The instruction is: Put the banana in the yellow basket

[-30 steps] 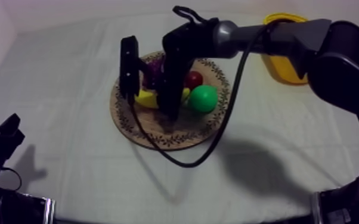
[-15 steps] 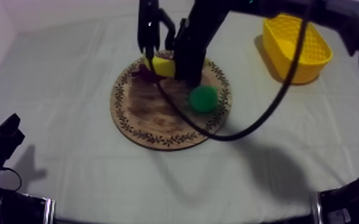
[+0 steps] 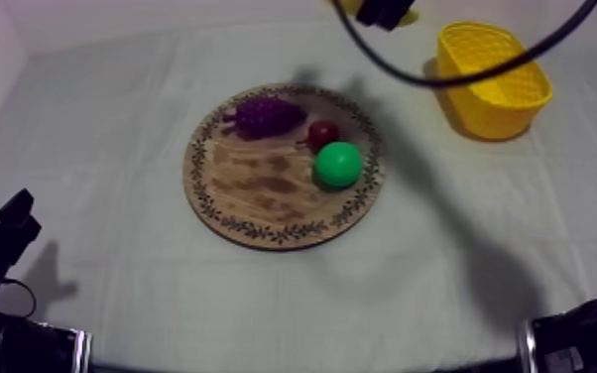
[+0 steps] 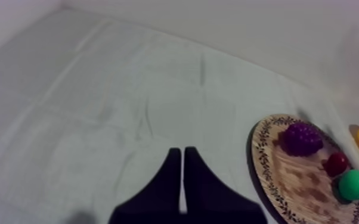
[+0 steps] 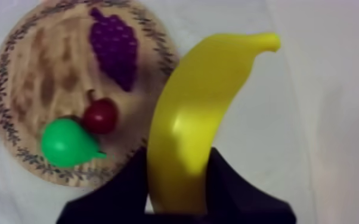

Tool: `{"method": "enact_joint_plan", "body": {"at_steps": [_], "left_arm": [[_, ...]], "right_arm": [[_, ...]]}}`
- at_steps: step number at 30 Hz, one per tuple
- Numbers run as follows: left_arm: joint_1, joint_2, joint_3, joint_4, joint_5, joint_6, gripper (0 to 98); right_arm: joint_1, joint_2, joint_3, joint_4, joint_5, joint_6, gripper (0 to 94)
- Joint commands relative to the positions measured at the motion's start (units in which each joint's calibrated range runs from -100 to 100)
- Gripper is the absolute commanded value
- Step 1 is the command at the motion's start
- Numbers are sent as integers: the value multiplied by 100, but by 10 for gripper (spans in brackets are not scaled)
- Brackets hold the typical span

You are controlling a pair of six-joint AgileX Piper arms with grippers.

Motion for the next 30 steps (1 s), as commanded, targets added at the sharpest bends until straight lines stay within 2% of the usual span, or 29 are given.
{"method": "enact_joint_plan", "body": {"at_steps": [1,14,24,30], "left_arm": [[0,-3,3,-1,1,-1,1],[0,-3,3,-1,1,-1,1],[0,-3,3,-1,1,-1,1],[0,-3,3,-1,1,-1,1]], "right_arm": [[388,53,-293,11,30,-45,250],[1510,485,-705,119,19,-221,252],[1896,528,29,150,-59,-267,253],[1978,559,610,199,-307,-280,253]]}}
